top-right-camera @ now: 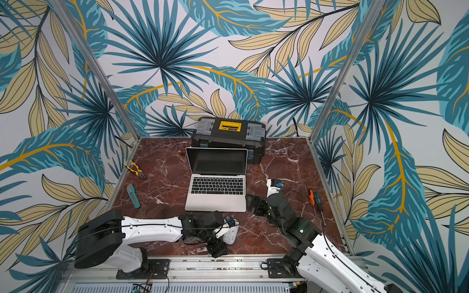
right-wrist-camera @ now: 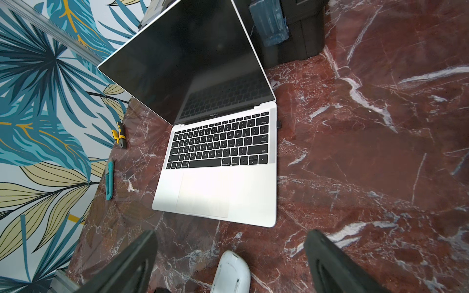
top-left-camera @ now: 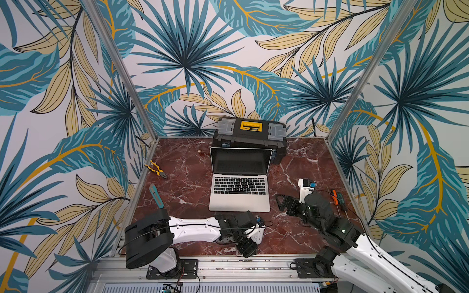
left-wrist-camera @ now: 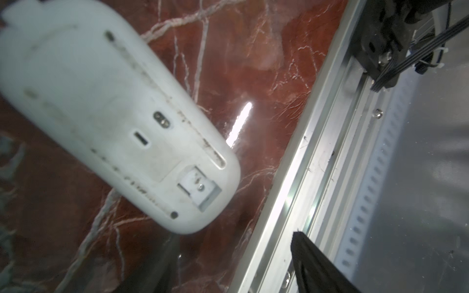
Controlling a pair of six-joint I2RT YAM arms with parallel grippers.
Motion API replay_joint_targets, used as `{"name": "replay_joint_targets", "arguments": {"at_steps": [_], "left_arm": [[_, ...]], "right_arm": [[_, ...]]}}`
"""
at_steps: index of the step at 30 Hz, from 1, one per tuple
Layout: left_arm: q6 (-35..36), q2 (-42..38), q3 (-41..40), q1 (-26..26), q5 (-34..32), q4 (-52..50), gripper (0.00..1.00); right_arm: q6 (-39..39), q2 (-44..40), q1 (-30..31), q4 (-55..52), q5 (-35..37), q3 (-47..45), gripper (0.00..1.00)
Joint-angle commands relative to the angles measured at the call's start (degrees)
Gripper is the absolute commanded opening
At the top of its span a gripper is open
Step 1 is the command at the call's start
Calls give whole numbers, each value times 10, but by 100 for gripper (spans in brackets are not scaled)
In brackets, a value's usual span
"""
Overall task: Remove the wireless mouse receiver from the laptop
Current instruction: Place the mouse at the center of the board.
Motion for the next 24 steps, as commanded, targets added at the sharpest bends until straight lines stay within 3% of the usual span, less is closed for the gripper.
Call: {"name": "replay_joint_targets", "arguments": {"at_steps": [1, 10, 24], "left_arm": [[11, 15, 31, -12, 22, 23, 74], [26, 71, 81, -21, 27, 5, 74], [29, 86, 107, -28, 25, 6, 75]], "right_arm": [[3, -3, -1, 16, 5, -15, 95], [15, -1, -1, 24, 1, -24, 95], [16, 3, -1, 29, 7, -26, 96]]}}
